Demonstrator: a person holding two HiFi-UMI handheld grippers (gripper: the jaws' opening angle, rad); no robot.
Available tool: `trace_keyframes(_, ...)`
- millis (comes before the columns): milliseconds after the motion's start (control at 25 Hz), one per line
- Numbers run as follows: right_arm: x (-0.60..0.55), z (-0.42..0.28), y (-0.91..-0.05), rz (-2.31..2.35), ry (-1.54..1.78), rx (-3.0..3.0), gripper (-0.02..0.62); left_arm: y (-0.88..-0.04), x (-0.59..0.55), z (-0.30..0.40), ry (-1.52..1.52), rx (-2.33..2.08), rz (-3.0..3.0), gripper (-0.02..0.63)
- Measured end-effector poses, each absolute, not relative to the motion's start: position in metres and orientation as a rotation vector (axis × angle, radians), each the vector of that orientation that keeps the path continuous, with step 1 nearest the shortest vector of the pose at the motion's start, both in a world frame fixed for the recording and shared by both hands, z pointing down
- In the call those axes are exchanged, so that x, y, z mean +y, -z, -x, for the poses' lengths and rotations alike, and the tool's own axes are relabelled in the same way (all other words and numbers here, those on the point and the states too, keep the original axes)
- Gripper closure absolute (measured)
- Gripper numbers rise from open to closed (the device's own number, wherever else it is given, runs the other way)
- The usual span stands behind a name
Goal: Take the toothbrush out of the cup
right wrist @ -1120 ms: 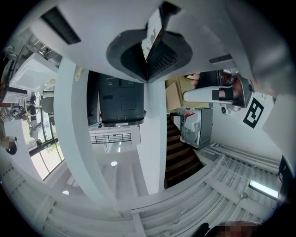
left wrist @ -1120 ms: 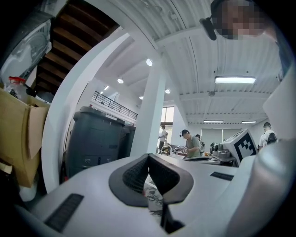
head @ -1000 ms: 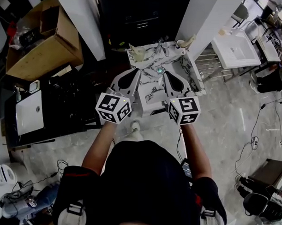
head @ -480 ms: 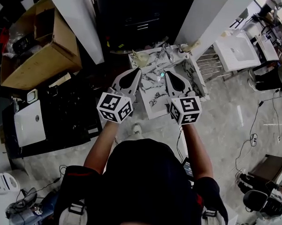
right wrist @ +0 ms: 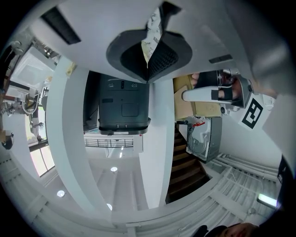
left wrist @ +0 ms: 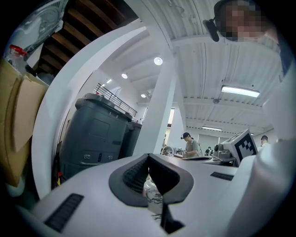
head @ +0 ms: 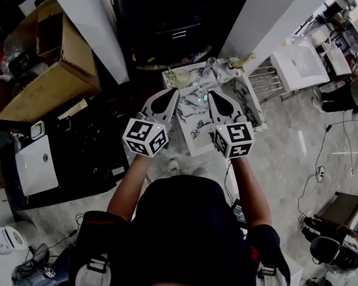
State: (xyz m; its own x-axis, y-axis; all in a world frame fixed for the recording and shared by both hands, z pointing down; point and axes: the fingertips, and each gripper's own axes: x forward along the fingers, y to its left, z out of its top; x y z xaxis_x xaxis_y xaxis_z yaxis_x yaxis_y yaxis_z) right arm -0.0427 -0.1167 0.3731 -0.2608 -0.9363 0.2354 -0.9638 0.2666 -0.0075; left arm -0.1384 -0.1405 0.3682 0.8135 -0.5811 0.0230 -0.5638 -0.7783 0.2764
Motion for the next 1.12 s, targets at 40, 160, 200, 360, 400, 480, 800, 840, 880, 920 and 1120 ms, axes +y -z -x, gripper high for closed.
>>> trace_keyframes(40,-0.118,0.042,-0.373,-1.784,-0.222,-2.346,0.561,-0.369,-0.142,0.138,0.089,-0.877,-2.727,0.595)
trace_keyframes(160,-0.123,0.041,-0.374,-1.784,-0.224,-2.343,0.561,-0.371,-0.146,0.139,0.086,-0.892,-2.724,0.595)
trace_keyframes(200,-0.124,0.04,-0.375,-1.782,-0.228,-2.342,0.561,-0.372,-0.147,0.139,0.086,-0.902,-2.723,0.595)
trace_keyframes(360,-0.132,0.038,-0.379,-1.769,-0.248,-2.352,0.561,-0.376,-0.152,0.14,0.071,-0.933,-2.716,0.595)
trace_keyframes(400,-0.134,0.037,-0.381,-1.764,-0.252,-2.357,0.56,-0.377,-0.153,0.14,0.063,-0.939,-2.713,0.595)
trace_keyframes(480,-0.138,0.035,-0.384,-1.752,-0.265,-2.368,0.56,-0.381,-0.156,0.138,0.049,-0.953,-2.705,0.595)
trace_keyframes(800,-0.162,0.027,-0.402,-1.678,-0.322,-2.402,0.561,-0.405,-0.173,0.133,0.003,-1.015,-2.641,0.595)
trace_keyframes(840,-0.164,0.025,-0.404,-1.671,-0.329,-2.404,0.56,-0.409,-0.175,0.132,-0.003,-1.025,-2.631,0.594)
trace_keyframes(880,-0.167,0.023,-0.406,-1.664,-0.338,-2.406,0.561,-0.414,-0.178,0.131,-0.009,-1.03,-2.619,0.594)
trace_keyframes(920,-0.17,0.02,-0.408,-1.657,-0.348,-2.409,0.56,-0.418,-0.18,0.129,-0.016,-1.03,-2.606,0.594)
trace_keyframes(1120,-0.184,0.011,-0.421,-1.622,-0.4,-2.425,0.561,-0.44,-0.189,0.123,-0.065,-1.043,-2.556,0.594)
